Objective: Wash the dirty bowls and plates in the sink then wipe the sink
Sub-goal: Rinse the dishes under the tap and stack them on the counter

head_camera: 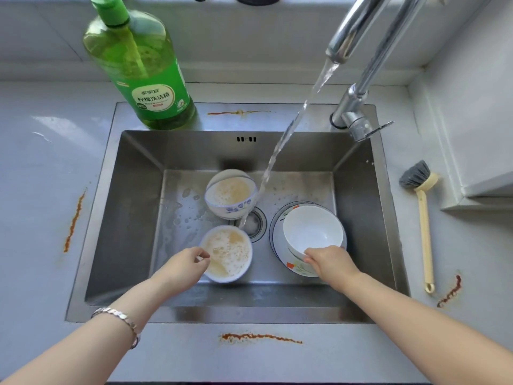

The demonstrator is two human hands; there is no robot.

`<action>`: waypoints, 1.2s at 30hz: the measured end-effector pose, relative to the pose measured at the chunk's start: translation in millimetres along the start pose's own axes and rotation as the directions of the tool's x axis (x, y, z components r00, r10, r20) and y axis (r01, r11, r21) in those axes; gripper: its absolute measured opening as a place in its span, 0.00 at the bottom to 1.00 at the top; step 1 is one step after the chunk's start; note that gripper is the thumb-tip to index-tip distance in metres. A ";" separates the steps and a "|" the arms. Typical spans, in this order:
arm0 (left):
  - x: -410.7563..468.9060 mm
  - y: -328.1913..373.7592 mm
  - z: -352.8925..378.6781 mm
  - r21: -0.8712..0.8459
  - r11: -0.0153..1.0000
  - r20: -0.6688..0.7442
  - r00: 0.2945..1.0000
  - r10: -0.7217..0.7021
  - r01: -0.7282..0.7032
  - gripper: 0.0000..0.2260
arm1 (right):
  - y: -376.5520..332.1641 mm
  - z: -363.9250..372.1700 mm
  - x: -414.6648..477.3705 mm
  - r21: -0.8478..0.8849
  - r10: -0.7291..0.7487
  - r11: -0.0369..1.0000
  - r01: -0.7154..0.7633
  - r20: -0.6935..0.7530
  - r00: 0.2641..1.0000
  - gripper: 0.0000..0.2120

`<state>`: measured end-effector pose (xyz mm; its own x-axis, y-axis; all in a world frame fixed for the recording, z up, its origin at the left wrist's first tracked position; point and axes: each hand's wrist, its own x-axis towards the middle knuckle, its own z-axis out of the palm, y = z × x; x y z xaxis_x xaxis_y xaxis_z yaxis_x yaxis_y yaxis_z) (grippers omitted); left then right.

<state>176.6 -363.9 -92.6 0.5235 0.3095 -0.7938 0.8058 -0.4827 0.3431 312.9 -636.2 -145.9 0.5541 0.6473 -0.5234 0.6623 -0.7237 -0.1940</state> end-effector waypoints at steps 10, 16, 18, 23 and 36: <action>3.9 -26.3 -13.8 -0.095 0.995 0.005 1.000 0.003 -0.002 0.07 | -33.6 4.6 0.5 0.445 0.197 0.882 -0.156 -0.046 0.979 0.17; 18.6 -54.2 -26.4 -0.140 0.990 -0.001 1.000 -0.012 0.012 0.07 | -114.6 17.0 58.8 0.618 0.245 0.670 -0.411 0.338 0.908 0.23; 25.0 -64.2 -29.6 -0.154 0.988 -0.004 1.000 -0.012 0.012 0.07 | -127.9 33.1 77.5 0.627 0.296 0.552 -0.550 0.469 0.832 0.22; 39.1 -83.0 -35.6 -0.154 0.988 0.005 1.000 0.011 -0.010 0.07 | -142.2 48.9 98.4 0.749 0.350 0.165 -0.642 0.564 0.748 0.09; 3.9 -77.0 -56.9 -0.774 0.625 0.156 0.987 0.029 0.104 0.35 | -170.6 -40.6 48.2 0.903 0.139 0.082 -0.422 0.409 0.902 0.17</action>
<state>132.3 -278.9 -93.5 0.4971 0.1638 -0.8521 0.7721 0.3646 0.5205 247.1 -471.8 -104.3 0.3855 0.3855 -0.8383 -0.6351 -0.5483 -0.5441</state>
